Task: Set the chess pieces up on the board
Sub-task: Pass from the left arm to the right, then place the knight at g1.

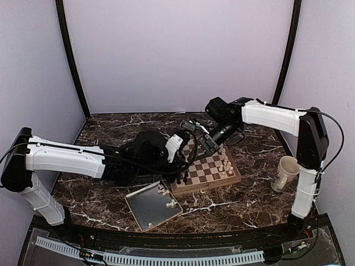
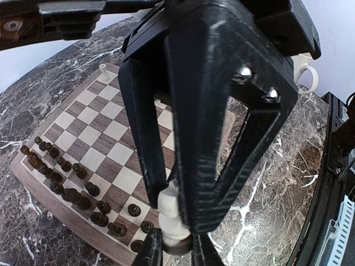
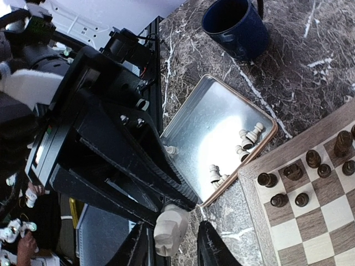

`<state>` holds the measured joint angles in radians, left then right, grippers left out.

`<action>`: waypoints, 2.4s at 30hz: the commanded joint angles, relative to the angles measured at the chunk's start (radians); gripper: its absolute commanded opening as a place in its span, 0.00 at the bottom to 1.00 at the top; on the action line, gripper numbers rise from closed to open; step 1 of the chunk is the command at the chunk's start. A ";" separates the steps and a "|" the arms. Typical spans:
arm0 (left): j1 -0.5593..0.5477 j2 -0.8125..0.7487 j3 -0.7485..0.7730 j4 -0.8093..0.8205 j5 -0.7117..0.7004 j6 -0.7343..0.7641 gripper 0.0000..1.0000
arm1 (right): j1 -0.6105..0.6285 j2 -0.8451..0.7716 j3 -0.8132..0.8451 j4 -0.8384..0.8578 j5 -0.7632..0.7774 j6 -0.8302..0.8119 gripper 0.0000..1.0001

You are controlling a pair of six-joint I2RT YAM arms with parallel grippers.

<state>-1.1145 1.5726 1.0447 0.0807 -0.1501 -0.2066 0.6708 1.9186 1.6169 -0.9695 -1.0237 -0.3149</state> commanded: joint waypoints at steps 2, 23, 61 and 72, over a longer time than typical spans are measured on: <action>0.005 0.001 0.021 0.023 0.021 -0.008 0.12 | 0.009 0.013 0.023 0.008 -0.029 -0.004 0.18; 0.026 -0.051 -0.086 0.030 -0.059 -0.074 0.49 | -0.125 -0.022 0.082 0.165 0.944 -0.064 0.06; 0.025 -0.054 -0.146 0.068 -0.043 -0.100 0.49 | -0.181 0.284 0.296 0.074 1.088 -0.049 0.07; 0.025 -0.058 -0.144 0.047 -0.044 -0.100 0.49 | -0.186 0.278 0.324 0.061 1.083 -0.033 0.24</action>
<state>-1.0912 1.5421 0.9134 0.1333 -0.1982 -0.3000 0.4934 2.2089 1.8950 -0.8974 0.0647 -0.3592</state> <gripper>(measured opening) 0.490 0.211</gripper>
